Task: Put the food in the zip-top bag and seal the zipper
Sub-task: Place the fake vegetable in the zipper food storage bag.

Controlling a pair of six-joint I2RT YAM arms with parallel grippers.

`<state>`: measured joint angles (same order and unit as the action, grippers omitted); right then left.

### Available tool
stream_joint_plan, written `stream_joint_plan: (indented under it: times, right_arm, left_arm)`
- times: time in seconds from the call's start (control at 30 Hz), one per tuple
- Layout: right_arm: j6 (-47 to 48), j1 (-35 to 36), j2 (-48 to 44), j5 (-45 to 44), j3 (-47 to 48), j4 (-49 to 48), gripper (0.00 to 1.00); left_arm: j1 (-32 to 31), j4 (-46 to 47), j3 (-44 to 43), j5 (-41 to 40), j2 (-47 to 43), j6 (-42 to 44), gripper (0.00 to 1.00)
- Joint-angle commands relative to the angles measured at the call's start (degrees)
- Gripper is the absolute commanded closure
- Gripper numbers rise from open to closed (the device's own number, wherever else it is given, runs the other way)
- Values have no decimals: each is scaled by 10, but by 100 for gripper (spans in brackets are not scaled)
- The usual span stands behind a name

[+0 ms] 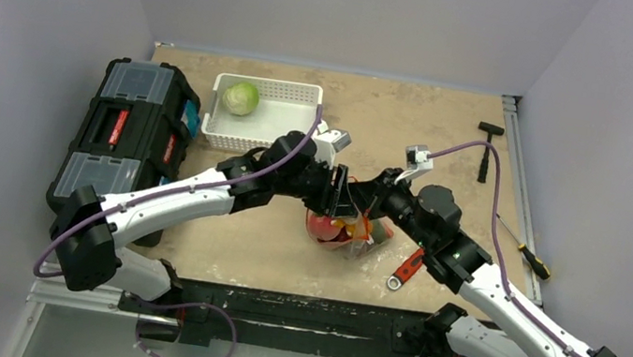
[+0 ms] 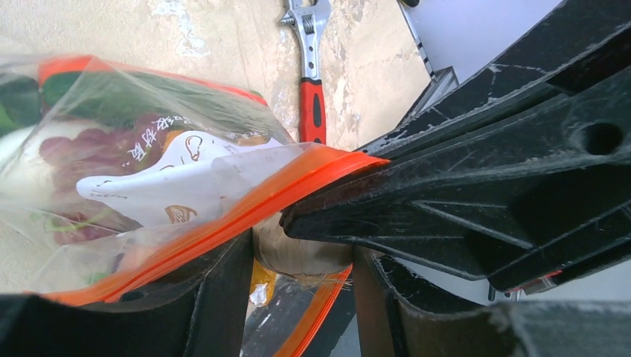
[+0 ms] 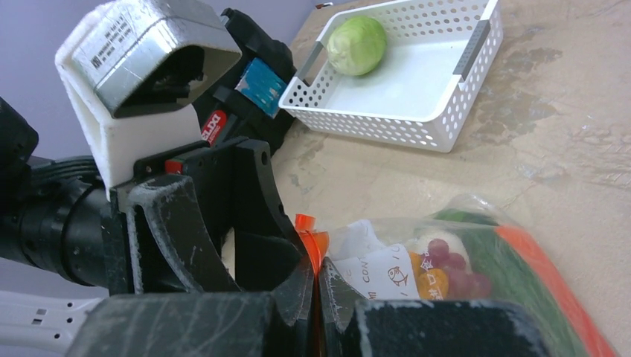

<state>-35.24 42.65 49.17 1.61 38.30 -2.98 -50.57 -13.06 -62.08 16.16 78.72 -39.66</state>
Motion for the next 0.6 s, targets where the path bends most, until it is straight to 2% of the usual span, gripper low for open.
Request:
stream_joint_plan:
  times: [0.0, 0.1, 0.23, 0.3, 0.33, 0.43, 0.57]
  right_arm:
    - [-30, -1, -6, 29, 38, -61, 100]
    - [-31, -1, -11, 23, 38, -58, 100]
    - [-28, -1, -16, 9, 36, -50, 100]
    - [-24, -1, -16, 2, 37, -45, 100]
    - [-21, -2, -17, 0, 35, -44, 100]
    - [-17, -2, -17, -5, 34, -41, 100]
    - [-15, -1, -16, -7, 30, -40, 100]
  left_arm:
    - [-8, 36, -24, -16, 13, -16, 70]
    - [-8, 21, -23, -37, 17, -15, 56]
    - [-8, 17, -17, -38, 3, -10, 45]
    - [-8, 17, -7, -46, -19, -5, 27]
    - [-8, 16, -2, -50, -32, -3, 22]
    - [-8, -13, -1, -68, -68, 11, 16]
    - [-8, -55, -1, -82, -114, 24, 14]
